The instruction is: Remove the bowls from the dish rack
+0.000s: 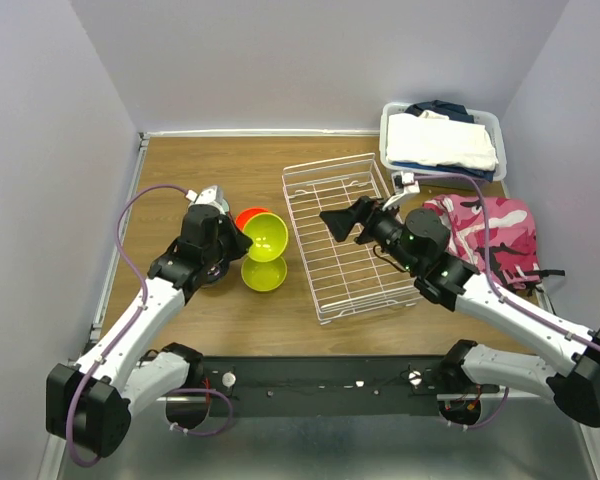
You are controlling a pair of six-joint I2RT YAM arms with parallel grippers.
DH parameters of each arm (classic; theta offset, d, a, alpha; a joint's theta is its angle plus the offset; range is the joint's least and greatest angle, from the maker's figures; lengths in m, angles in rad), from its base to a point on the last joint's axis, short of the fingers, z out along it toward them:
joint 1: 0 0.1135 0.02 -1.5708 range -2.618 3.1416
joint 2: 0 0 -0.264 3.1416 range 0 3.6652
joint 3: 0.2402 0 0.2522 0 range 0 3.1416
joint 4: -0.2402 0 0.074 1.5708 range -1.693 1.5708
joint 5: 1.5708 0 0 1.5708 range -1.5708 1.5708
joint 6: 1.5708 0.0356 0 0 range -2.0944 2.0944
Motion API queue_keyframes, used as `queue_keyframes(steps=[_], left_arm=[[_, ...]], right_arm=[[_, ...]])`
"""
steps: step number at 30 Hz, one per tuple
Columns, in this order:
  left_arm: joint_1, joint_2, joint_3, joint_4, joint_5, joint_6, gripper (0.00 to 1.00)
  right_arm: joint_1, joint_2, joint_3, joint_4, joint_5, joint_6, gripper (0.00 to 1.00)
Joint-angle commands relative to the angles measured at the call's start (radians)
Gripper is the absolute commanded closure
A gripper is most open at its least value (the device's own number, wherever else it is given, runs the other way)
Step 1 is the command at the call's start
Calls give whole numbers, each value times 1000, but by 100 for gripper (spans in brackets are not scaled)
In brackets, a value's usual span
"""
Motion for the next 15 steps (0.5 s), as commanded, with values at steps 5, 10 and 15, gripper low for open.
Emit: queue_keyframes(steps=[5, 10, 15], left_arm=[[1, 108, 74, -279, -58, 88, 100], [-8, 185, 73, -266, -19, 97, 98], [-22, 236, 76, -239, -22, 102, 92]], right_arm=[[0, -78, -41, -121, 198, -109, 0], [0, -84, -47, -112, 192, -112, 0], [0, -93, -60, -101, 193, -112, 0]])
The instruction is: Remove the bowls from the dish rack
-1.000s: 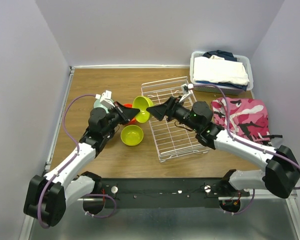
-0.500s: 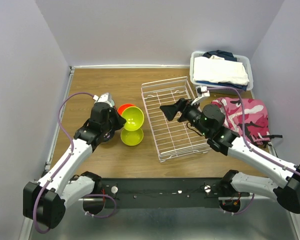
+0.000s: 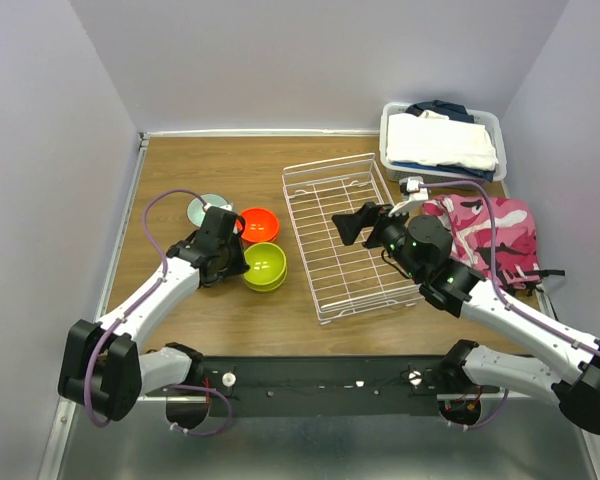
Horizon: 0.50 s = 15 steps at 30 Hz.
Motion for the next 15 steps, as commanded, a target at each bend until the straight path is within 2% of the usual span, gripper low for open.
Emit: queue_keyframes(steps=[1, 3, 5, 9, 13, 15], left_arm=[[-17, 33, 24, 25, 26, 21, 89], [-23, 55, 24, 26, 27, 22, 85], [-26, 62, 21, 26, 19, 25, 76], [-34, 55, 18, 25, -7, 30, 71], [-37, 26, 13, 35, -31, 32, 55], [-38, 0, 11, 37, -51, 32, 50]], right_arm=[[0, -22, -17, -6, 38, -17, 0], [0, -21, -14, -10, 37, -17, 0], [0, -24, -14, -12, 37, -19, 0], [0, -26, -18, -12, 40, -19, 0], [0, -24, -14, -15, 44, -25, 0], [0, -22, -11, -18, 55, -28, 0]])
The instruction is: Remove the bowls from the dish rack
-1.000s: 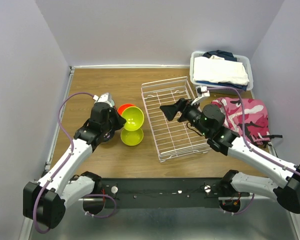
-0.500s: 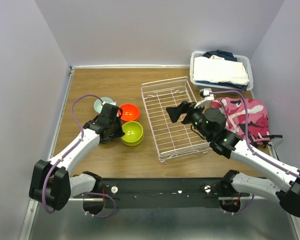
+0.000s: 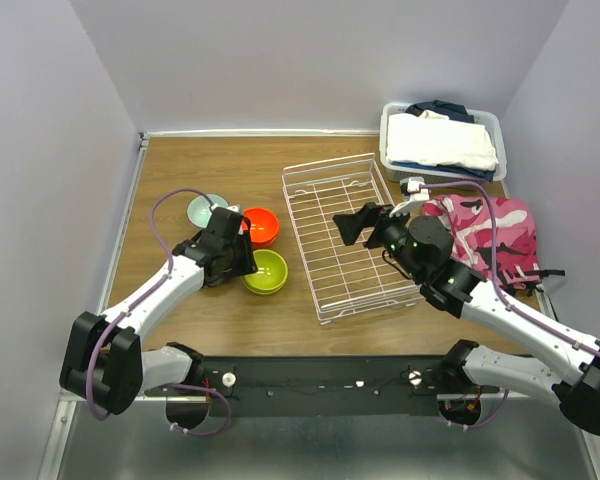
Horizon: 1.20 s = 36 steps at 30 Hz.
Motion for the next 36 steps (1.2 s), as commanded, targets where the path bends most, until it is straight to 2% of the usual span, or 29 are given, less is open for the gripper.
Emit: queue_keyframes(steps=[1, 5, 7, 9, 11, 15, 23, 29, 33, 36], left_arm=[[-6, -66, 10, 19, -57, 13, 47], [-6, -126, 0, 26, -97, 14, 22], [-6, -172, -7, 29, -122, 16, 18], [-6, -226, -10, 32, -137, 17, 6], [-6, -293, -13, 29, -158, 28, 1], [-6, -417, 9, -4, -198, 66, 1], [-6, -703, 85, -116, -306, 137, 1], [-6, -920, 126, -178, -424, 197, 1], [-6, -1083, 129, -195, -490, 224, 1], [-6, -1170, 128, -198, -514, 238, 1]], right_arm=[[0, -13, -4, -24, 53, -21, 0], [2, -12, 14, -49, 91, -41, 0], [0, -10, 20, -73, 131, -59, 0], [0, -7, 35, -92, 187, -75, 0], [0, 5, 54, -122, 239, -99, 0], [-17, 52, 101, -158, 358, -139, 0], [-240, 151, 296, -328, 293, -102, 0], [-486, 82, 330, -463, 178, -50, 0], [-534, -31, 300, -515, 281, -61, 0], [-535, -195, 247, -471, 321, -95, 0]])
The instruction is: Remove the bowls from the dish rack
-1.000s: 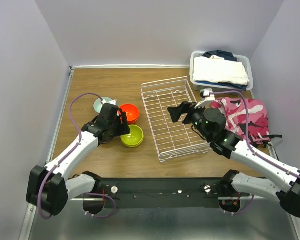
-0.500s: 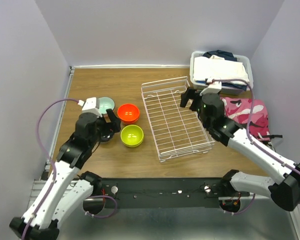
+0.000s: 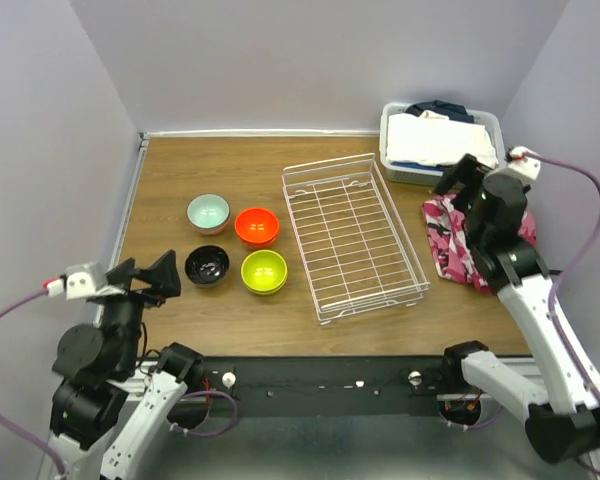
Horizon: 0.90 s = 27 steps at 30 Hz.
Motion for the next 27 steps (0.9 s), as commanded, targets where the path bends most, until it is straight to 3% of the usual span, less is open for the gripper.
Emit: queue_keyframes(steps=[1, 6, 13, 27], left_arm=[[-6, -120, 6, -42, -102, 48, 1], [-6, -229, -9, -21, -139, 63, 1], [-6, -285, -60, 11, -182, 51, 1], [-6, -285, -114, 31, -237, 12, 1]], right_arm=[[-2, -237, -85, 16, 81, -48, 0], [-2, -505, -219, 127, 114, -140, 0], [-2, -729, -382, 226, 163, -212, 0], [-2, -757, -445, 240, 142, -212, 0]])
